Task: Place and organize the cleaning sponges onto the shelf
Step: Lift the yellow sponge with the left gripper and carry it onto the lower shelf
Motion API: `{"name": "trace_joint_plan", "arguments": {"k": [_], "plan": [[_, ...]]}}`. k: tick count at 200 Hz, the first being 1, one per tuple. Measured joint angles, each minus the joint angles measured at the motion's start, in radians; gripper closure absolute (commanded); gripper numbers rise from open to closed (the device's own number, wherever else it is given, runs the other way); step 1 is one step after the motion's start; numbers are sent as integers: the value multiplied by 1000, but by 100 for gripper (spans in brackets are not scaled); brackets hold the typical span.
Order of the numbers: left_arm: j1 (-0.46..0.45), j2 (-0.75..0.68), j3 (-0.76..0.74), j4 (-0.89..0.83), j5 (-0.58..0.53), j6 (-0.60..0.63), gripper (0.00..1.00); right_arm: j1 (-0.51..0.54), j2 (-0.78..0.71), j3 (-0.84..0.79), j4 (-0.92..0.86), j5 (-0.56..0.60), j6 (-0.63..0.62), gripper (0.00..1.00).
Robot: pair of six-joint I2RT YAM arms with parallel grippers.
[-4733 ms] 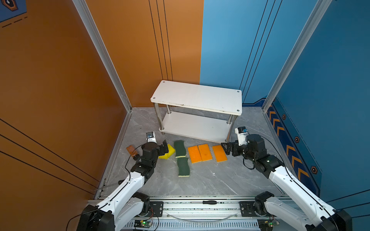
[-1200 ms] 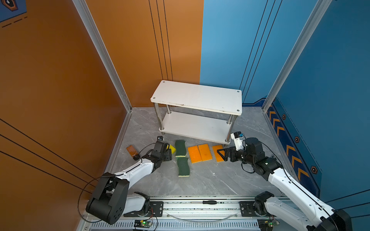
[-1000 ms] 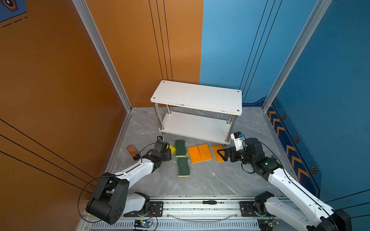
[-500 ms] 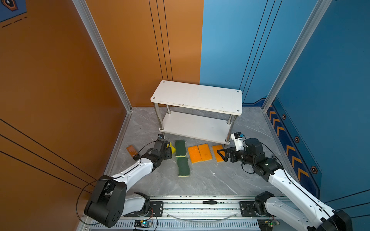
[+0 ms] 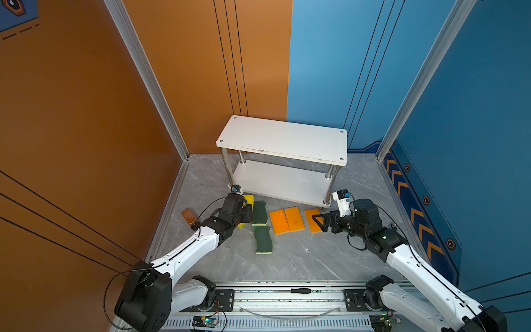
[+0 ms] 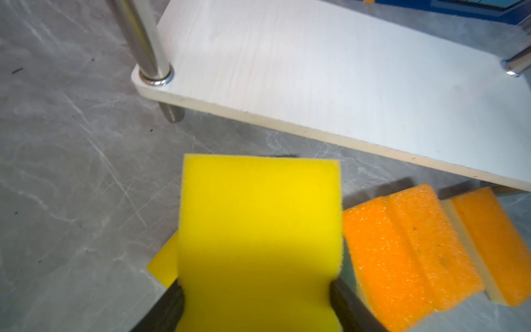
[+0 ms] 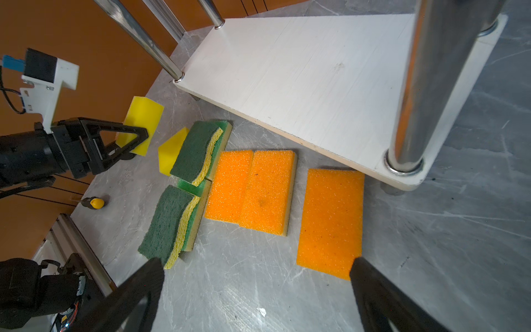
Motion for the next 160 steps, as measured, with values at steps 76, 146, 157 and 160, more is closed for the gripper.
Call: {"name": "trace_joint_plan", "arguments": {"k": [76, 146, 157, 160], "plan": [[-113, 126, 167, 2, -5, 8, 36, -37, -67, 0, -5, 13, 2, 0], [-232, 381, 356, 65, -11, 23, 35, -69, -89, -6, -41, 58, 18, 0], [-249, 420, 394, 78, -14, 24, 35, -75, -97, -8, -47, 67, 19, 0], [-254, 431, 404, 84, -15, 25, 35, -77, -100, -8, -48, 70, 21, 0]]}}
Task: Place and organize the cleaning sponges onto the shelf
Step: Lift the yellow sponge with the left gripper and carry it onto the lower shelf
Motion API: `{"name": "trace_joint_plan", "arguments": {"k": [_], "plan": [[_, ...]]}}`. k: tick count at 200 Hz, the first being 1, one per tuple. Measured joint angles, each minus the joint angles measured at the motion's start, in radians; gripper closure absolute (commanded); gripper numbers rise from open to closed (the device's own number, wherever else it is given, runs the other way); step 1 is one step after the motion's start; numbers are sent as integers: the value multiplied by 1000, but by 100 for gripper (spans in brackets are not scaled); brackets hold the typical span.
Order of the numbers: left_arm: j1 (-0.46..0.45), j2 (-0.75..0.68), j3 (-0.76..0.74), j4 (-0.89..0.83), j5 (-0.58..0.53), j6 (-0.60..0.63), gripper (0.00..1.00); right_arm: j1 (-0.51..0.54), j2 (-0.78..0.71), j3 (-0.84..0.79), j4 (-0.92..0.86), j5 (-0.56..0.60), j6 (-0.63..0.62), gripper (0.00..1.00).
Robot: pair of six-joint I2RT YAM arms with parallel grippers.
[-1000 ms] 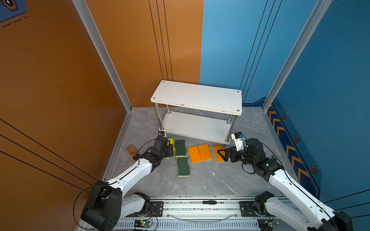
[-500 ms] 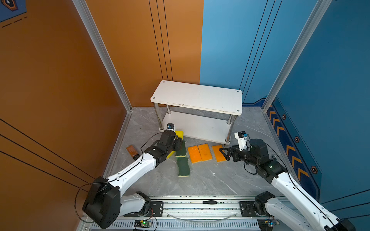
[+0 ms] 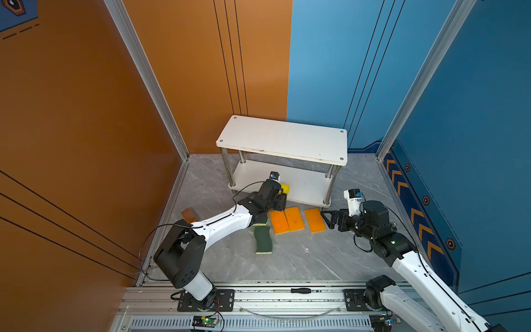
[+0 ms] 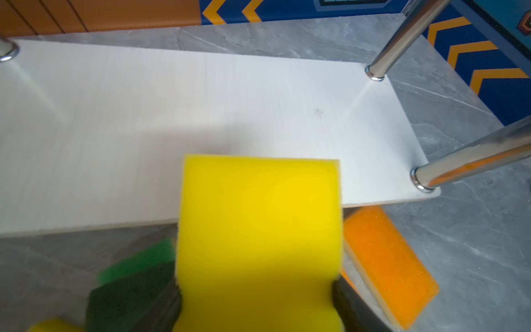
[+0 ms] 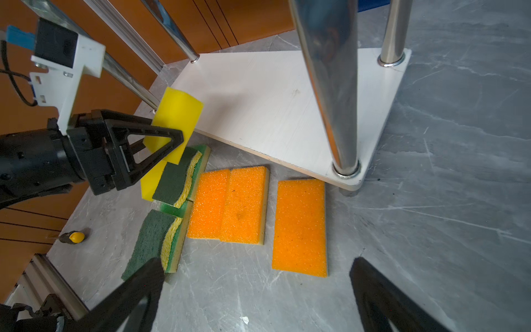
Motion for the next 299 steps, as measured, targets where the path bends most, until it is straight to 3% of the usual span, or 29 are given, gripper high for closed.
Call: {"name": "trace_joint_plan", "arguments": {"k": [93, 143, 299], "plan": [[-101, 256, 247, 79, -127, 10, 33, -72, -55, -28, -27, 29, 21, 0], [-107, 357, 344, 93, -177, -1, 33, -79, -64, -37, -30, 29, 31, 0], [-124, 525, 517, 98, -184, -28, 35, -97, -87, -47, -36, 29, 39, 0]]}}
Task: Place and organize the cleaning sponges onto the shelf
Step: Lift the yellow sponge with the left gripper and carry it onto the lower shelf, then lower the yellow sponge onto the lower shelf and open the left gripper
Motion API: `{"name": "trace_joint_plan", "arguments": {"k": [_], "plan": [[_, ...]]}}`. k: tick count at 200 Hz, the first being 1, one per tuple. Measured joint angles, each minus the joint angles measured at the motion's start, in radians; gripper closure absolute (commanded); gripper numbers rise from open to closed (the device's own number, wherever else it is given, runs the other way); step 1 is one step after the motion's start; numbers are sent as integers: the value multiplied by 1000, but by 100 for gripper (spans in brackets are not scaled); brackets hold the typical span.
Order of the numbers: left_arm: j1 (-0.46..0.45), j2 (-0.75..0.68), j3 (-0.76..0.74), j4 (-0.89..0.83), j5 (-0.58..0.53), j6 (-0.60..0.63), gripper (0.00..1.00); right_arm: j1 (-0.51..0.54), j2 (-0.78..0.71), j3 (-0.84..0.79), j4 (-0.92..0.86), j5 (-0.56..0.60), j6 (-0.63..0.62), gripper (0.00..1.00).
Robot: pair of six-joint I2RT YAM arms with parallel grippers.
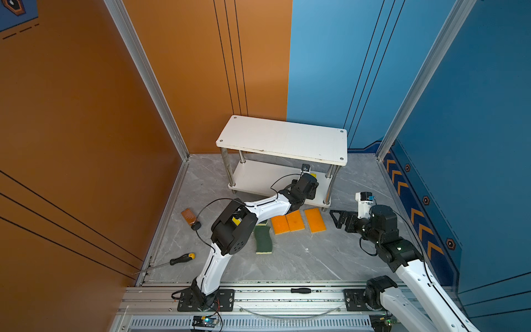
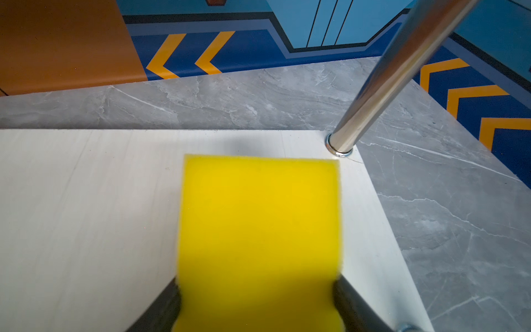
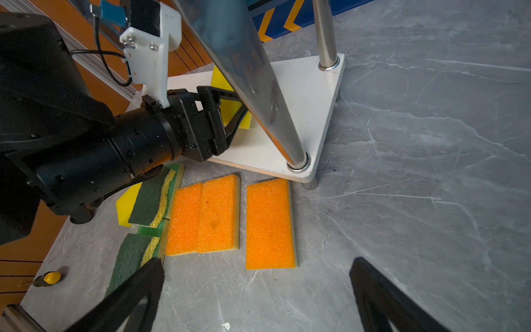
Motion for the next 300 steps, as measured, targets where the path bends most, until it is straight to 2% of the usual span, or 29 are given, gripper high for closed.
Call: {"name": "trace_joint_plan", "arguments": {"k": [83, 106, 252, 300], "plan": [[-18, 42, 35, 1, 5, 0, 35, -11, -6, -6, -7, 0, 0, 0], [-18, 50, 38, 0, 5, -9, 38, -12, -10, -7, -7, 0, 0, 0], [-21, 94, 56, 8, -23, -65, 37, -14, -11, -7, -7, -1, 0, 0], [-21, 95, 59, 8, -34, -77, 30, -19, -11, -7, -7, -1, 4, 0]]}}
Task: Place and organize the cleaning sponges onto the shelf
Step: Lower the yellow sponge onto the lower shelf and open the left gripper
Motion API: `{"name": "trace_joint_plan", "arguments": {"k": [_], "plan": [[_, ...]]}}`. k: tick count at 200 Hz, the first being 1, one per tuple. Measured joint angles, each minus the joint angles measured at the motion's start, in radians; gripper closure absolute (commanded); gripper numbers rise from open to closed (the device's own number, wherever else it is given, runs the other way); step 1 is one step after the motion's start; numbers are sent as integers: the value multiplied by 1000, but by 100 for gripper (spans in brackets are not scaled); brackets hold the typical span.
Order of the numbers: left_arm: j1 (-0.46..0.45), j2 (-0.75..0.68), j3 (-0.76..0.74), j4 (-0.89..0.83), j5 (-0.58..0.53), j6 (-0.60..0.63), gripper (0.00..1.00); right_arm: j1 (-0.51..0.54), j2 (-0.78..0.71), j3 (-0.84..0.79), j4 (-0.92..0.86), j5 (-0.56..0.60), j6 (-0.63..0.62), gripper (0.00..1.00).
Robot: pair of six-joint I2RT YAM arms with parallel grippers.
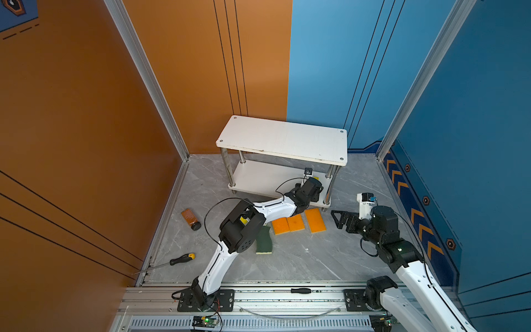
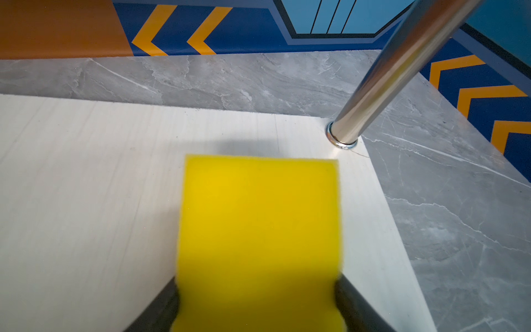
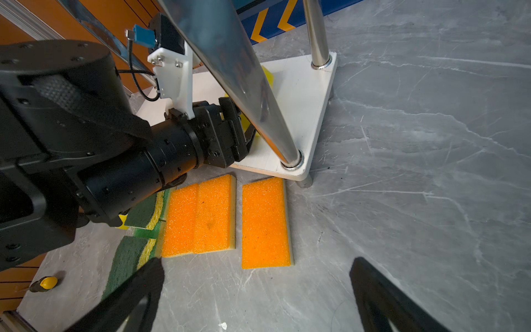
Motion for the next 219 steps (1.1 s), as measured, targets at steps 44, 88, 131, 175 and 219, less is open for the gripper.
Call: {"name": "trace_joint_plan", "arguments": {"k": [44, 88, 131, 175, 219], "plan": [[-2, 0, 0, 0, -8, -2, 27, -1, 0, -1, 0, -3, 3, 0], [-2, 0, 0, 0, -15, -2, 22, -2, 0, -6, 0, -8, 3, 0], [-4, 0, -2, -1, -15, -1, 19, -4, 0, -8, 0, -18, 4, 0], [-8, 0, -13, 0, -15, -1, 17, -6, 0, -8, 0, -19, 4, 0], [-10, -5, -42, 35, -23, 3, 15, -6, 0, -9, 0, -19, 4, 0]]}}
